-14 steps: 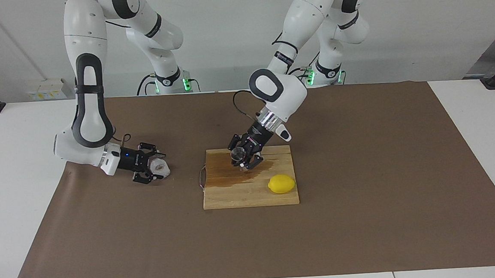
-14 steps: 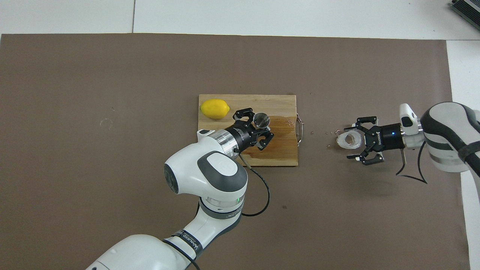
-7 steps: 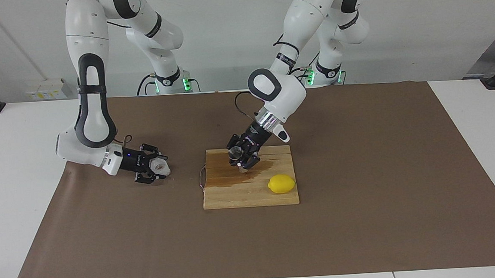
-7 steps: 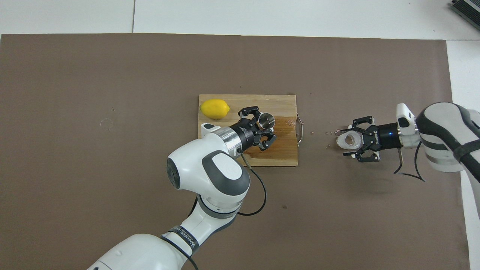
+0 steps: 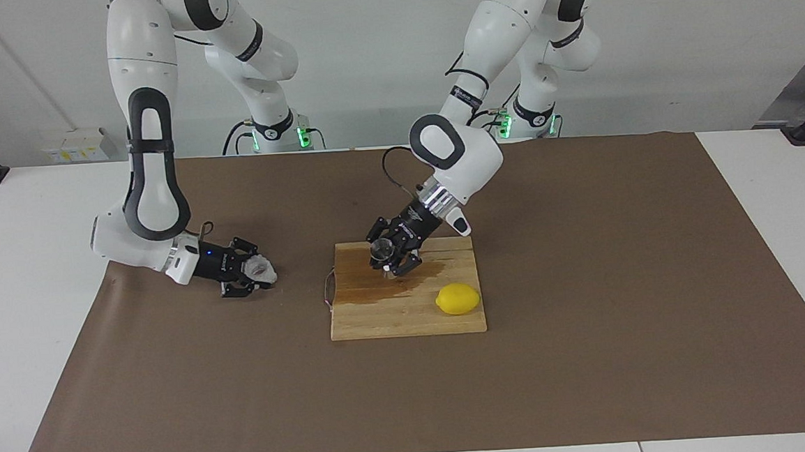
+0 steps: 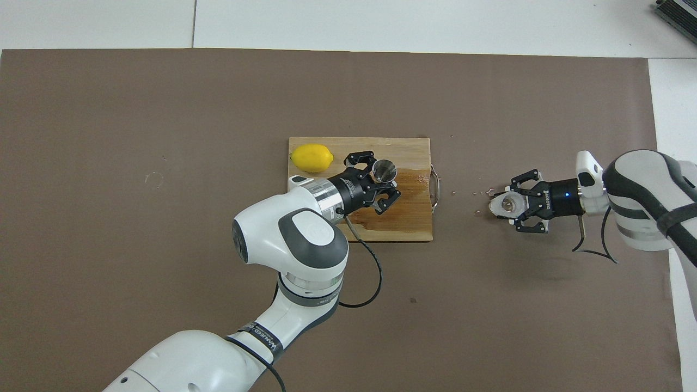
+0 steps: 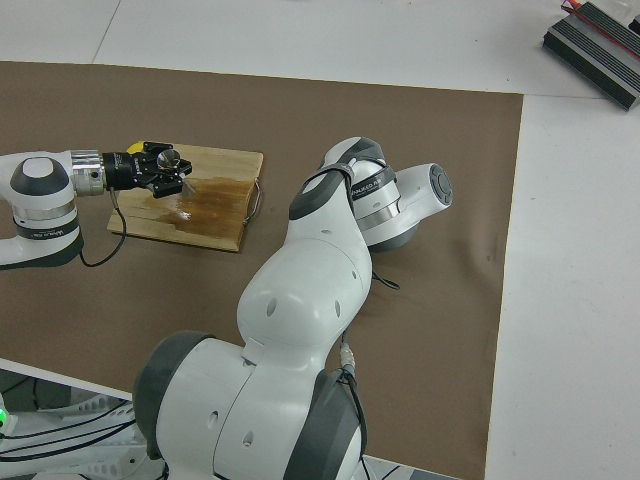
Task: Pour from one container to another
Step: 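Lower the jigger over the board while the right gripper grasps the cup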
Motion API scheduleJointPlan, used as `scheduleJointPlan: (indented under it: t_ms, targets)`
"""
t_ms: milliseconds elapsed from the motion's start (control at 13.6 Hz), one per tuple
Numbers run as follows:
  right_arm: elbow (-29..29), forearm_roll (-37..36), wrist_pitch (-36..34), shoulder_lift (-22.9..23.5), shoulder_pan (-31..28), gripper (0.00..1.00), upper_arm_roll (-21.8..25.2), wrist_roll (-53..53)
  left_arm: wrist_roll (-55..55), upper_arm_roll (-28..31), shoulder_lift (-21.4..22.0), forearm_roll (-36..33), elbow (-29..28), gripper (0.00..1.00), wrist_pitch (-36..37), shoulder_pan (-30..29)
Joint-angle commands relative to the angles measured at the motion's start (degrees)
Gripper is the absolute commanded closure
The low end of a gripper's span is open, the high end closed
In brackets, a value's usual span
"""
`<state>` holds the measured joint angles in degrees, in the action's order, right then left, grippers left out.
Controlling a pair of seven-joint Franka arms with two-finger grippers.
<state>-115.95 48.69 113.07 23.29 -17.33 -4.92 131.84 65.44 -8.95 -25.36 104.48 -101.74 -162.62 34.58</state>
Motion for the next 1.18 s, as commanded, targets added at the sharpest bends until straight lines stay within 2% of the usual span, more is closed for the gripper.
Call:
scheduleJointPlan:
  t_ms: [0,294,662,883,1104]
  targets:
    - [-1.56,1.85,0.92,-1.06,-0.16,0.72,-0.44,1.49,-1.72,-0.10,1.10,1.25,-0.30,1.00,4.58,-3.29]
    - [-1.30,3.52,0.22,-1.06,-0.16,0.74,-0.44,0.70,-1.90,-0.27,1.10,3.53,-0.21,1.00,4.68,-5.84]
    - [-1.30,3.52,0.22,-1.06,-0.16,0.74,-0.44,0.78,-3.03,-0.19,1.63,11.96,-1.71,1.00,4.15,-2.60]
    - [-1.30,3.52,0.22,-1.06,-0.16,0.74,-0.44,0.70,-5.05,-0.01,2.77,15.82,-4.77,1.00,4.15,-0.32]
    - [-1.30,3.52,0.22,-1.06,-0.16,0.74,-0.44,0.69,-9.09,0.08,2.95,16.89,-5.75,1.00,3.71,0.22]
